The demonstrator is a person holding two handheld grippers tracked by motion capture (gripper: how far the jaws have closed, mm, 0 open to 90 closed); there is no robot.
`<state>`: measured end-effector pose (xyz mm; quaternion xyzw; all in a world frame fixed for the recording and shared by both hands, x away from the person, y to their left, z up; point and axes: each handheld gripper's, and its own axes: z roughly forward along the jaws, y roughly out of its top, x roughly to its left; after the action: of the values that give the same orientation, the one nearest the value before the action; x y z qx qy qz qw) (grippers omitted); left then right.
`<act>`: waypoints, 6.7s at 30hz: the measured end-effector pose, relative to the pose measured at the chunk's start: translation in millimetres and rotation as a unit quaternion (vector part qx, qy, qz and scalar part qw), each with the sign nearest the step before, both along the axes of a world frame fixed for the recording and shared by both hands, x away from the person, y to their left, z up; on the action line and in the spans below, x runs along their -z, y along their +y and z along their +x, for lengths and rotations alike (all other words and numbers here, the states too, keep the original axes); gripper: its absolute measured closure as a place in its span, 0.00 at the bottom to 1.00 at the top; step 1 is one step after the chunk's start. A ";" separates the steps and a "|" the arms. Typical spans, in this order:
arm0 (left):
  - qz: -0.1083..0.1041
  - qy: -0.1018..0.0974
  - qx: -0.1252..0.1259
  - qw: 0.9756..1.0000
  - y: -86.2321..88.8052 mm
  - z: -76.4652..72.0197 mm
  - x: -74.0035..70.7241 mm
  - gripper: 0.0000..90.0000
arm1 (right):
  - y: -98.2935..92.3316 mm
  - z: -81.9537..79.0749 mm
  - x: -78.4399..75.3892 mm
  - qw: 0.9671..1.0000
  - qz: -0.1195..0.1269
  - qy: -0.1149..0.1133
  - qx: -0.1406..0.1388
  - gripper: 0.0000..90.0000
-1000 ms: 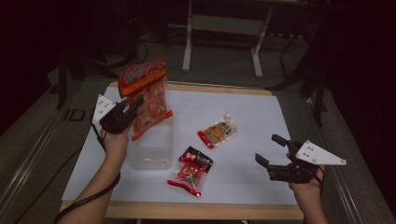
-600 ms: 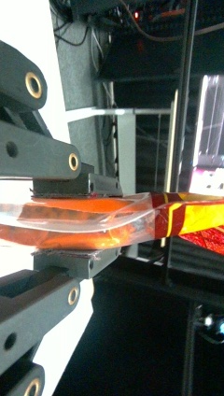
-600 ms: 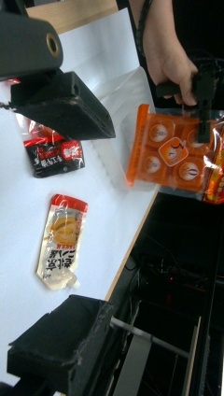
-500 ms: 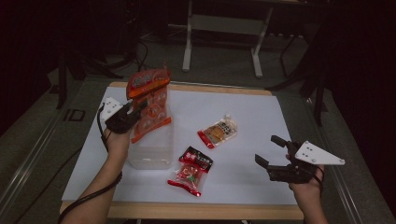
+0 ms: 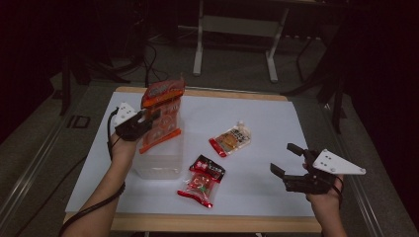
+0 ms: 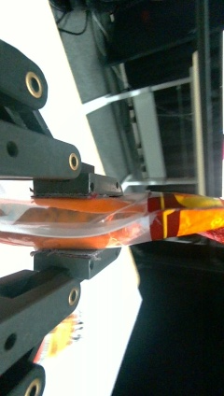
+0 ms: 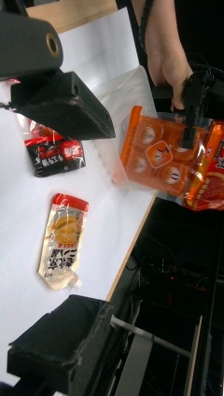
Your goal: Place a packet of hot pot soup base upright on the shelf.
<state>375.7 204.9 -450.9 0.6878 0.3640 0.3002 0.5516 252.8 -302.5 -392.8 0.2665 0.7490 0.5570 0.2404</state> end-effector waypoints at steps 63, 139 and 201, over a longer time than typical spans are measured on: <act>-0.060 0.041 -0.039 0.997 42.7 -72.4 -10.1 0.01 | 11.5 1.7 9.5 1.000 -0.006 0.016 -0.016 0.16; 0.006 0.061 0.150 0.987 -54.2 -169.1 35.9 0.02 | 111.3 70.0 101.3 0.976 -0.105 0.152 -0.118 0.24; 0.004 0.075 0.153 0.985 -54.5 -166.5 40.8 0.02 | 157.1 79.1 118.9 0.948 -0.182 0.225 -0.130 0.97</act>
<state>209.2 150.4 -491.7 0.7580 0.2935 0.1614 0.5596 331.9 -145.4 -511.7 0.2366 0.9004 0.3634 0.0352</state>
